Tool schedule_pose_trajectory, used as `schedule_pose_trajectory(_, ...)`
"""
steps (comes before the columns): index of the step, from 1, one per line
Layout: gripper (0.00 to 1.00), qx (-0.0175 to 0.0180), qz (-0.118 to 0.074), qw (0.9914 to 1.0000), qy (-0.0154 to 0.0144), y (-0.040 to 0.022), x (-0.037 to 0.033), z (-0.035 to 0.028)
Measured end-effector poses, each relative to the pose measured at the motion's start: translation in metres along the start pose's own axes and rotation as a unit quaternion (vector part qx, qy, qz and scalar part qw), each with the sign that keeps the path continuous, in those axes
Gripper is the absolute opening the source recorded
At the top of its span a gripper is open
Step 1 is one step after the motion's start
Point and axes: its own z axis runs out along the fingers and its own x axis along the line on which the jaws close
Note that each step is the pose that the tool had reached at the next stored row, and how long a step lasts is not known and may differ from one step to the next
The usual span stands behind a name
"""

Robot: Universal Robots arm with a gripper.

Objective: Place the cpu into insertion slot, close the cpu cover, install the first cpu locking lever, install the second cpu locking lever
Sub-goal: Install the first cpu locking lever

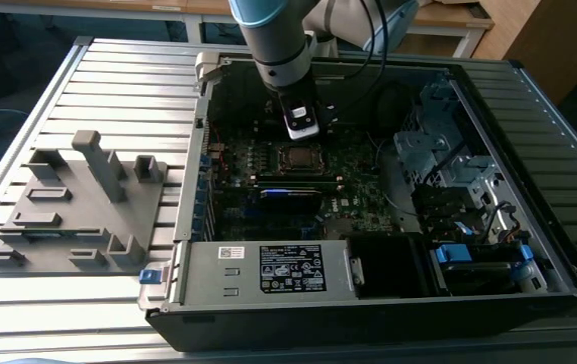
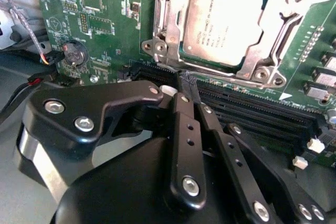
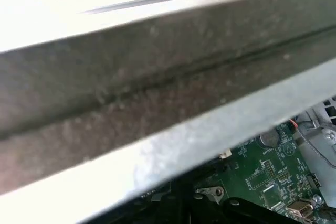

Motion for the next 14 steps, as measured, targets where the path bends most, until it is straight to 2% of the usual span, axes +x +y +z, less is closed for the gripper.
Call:
schedule_pose_trajectory(5,0.11,-0.0034,0.001,0.99999,0.0020,0.0000,-0.0012,-0.0025)
schedule_pose_trajectory(9,0.11,-0.0072,0.003,0.99996,0.0039,-0.0029,-0.0033,-0.0031)
schedule_pose_trajectory(12,0.11,-0.0126,0.005,0.99989,0.0059,-0.0051,-0.0043,-0.0035)
schedule_pose_trajectory(14,0.11,-0.0182,0.007,0.99978,0.0080,-0.0062,-0.0046,-0.0032)
